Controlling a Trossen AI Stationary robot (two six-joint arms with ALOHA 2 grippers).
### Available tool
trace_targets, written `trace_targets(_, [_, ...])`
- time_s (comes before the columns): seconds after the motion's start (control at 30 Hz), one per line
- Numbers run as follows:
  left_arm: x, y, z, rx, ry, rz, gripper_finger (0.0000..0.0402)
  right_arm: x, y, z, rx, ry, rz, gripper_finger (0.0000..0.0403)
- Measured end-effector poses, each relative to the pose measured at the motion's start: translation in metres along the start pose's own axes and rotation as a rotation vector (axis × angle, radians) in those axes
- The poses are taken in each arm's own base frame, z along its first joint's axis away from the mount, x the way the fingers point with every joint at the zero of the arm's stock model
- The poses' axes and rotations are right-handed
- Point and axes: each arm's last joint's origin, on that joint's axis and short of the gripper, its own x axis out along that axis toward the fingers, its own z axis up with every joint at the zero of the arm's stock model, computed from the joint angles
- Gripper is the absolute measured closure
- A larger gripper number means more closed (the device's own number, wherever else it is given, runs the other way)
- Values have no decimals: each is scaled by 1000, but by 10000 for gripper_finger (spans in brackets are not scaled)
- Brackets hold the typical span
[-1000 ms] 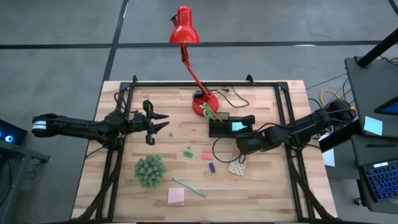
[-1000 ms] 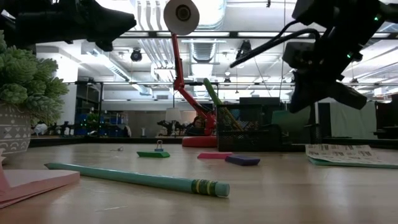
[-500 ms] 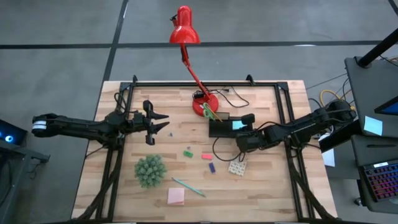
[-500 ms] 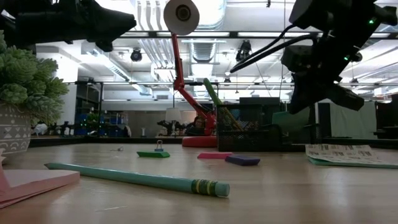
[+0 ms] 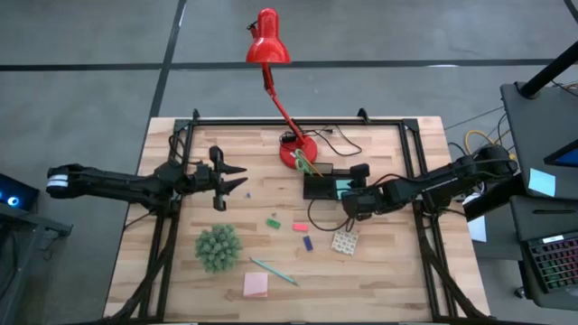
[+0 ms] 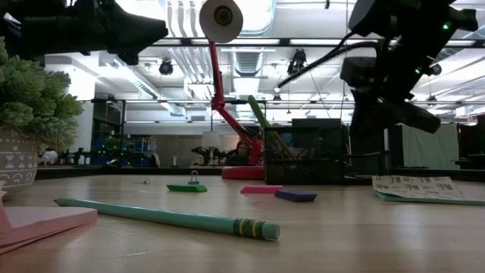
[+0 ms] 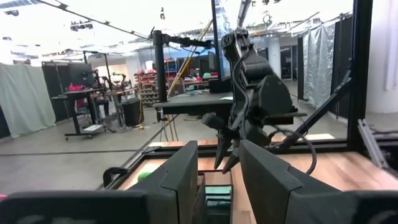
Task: Pick and place office supplies into organizer
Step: Put the blue sticky note into the right compartment of the desk organizer
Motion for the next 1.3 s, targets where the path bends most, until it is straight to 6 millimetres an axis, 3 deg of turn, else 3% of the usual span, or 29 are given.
trace_targets(0.27, [2,0,-1,14,13,-1,295,-23,-20,28,175,-96,2,288])
trace_targets(0.47, [3,0,-3,15,21,-2,294,-51,-31,49,360,-157,190,285])
trace_targets(0.77, [3,0,-3,15,20,-2,294,-78,-15,56,464,-139,471,282])
trace_targets(1.03, [3,0,-2,15,18,-2,294,-61,23,43,544,-6,698,277])
trace_targets(1.3, [3,0,-2,15,19,-2,294,-35,49,34,529,54,708,255])
